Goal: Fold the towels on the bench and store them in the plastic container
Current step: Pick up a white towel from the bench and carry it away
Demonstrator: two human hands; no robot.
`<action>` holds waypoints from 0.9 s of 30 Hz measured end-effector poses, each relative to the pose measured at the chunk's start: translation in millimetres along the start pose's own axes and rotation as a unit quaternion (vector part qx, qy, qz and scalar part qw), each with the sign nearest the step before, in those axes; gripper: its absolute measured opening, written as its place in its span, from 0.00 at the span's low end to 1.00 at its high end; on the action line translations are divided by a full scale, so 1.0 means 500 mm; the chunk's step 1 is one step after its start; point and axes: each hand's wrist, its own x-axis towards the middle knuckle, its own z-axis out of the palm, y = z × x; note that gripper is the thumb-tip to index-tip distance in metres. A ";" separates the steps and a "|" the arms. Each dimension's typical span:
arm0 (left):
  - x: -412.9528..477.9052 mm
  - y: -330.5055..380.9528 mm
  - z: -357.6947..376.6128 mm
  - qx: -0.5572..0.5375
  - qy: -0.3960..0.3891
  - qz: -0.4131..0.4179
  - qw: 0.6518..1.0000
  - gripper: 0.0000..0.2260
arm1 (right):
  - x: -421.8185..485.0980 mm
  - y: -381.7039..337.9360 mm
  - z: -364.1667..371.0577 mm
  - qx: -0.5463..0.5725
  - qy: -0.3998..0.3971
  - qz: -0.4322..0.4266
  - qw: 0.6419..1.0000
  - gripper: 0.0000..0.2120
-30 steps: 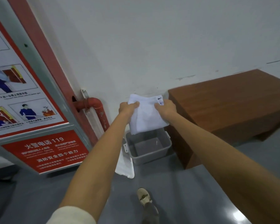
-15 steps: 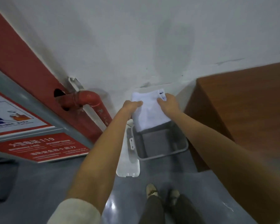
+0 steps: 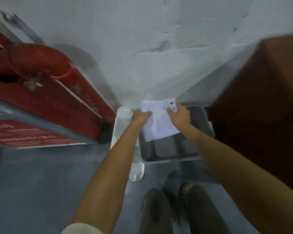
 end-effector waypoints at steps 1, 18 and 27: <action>0.035 -0.030 0.022 0.000 0.004 -0.003 1.000 0.25 | 0.031 0.035 0.027 -0.002 -0.008 0.003 1.000 0.15; 0.539 -0.435 0.328 0.218 -0.042 -0.056 0.973 0.20 | 0.445 0.564 0.475 -0.057 -0.227 0.110 0.966 0.20; 0.635 -0.490 0.343 0.122 0.096 -0.022 0.988 0.22 | 0.519 0.579 0.550 -0.041 -0.212 0.095 0.972 0.28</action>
